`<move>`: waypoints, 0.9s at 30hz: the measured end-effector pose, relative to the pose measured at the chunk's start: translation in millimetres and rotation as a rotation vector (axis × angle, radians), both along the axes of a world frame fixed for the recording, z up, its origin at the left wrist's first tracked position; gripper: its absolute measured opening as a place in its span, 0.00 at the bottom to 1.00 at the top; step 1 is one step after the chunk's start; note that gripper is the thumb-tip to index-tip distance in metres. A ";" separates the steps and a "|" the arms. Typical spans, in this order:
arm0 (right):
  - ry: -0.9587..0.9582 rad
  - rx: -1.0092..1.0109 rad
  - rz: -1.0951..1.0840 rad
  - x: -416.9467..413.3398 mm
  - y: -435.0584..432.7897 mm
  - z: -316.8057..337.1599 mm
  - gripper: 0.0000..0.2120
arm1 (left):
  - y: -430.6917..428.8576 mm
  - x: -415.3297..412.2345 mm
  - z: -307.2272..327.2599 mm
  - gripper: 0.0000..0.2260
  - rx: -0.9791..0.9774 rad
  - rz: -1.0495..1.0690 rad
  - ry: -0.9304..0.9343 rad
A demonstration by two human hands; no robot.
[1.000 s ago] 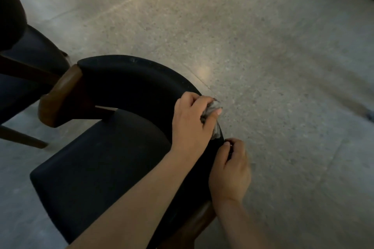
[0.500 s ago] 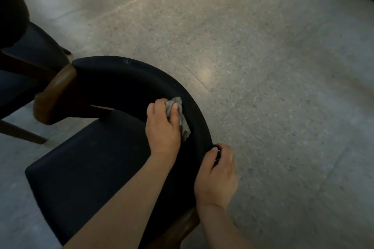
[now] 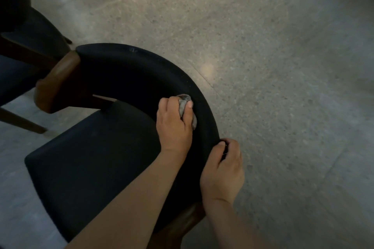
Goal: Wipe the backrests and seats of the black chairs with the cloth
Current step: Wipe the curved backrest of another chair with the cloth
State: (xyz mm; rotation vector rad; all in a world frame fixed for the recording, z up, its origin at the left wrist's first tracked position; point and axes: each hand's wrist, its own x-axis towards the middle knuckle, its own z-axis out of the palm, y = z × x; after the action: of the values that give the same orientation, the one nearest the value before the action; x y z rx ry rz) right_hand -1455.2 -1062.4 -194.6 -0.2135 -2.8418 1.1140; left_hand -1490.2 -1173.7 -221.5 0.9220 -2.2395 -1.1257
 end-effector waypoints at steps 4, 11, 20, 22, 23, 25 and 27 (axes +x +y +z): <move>0.002 0.019 -0.018 0.7 -0.3 0.4 0.11 | -7.7 7.2 -17.3 0.17 0.167 0.084 -0.055; -0.017 0.022 -0.016 -0.3 2.0 1.6 0.07 | -18.2 22.0 -50.9 0.16 0.302 0.112 -0.209; -0.056 -0.059 0.006 -2.1 2.8 4.5 0.12 | -45.1 42.0 -73.9 0.19 0.425 0.072 -0.626; -0.106 -0.092 0.025 -3.3 4.1 7.2 0.10 | -50.3 45.2 -68.9 0.16 0.369 0.106 -0.496; -0.130 -0.102 0.037 -4.6 4.7 9.2 0.09 | -50.4 45.2 -63.9 0.14 0.328 0.118 -0.377; -0.148 -0.105 0.066 -9.3 6.0 15.0 0.09 | -44.1 41.3 -53.0 0.12 0.214 0.097 -0.178; -0.110 -0.104 0.106 -20.5 5.4 23.9 0.09 | -30.8 35.8 -52.0 0.12 0.187 0.059 -0.120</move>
State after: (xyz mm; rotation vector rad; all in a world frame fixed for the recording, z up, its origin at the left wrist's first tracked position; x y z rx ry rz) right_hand -1475.7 -1057.1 -170.7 -0.1367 -2.9243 1.3112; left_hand -1454.4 -1204.5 -273.5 1.1516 -2.2125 -1.3003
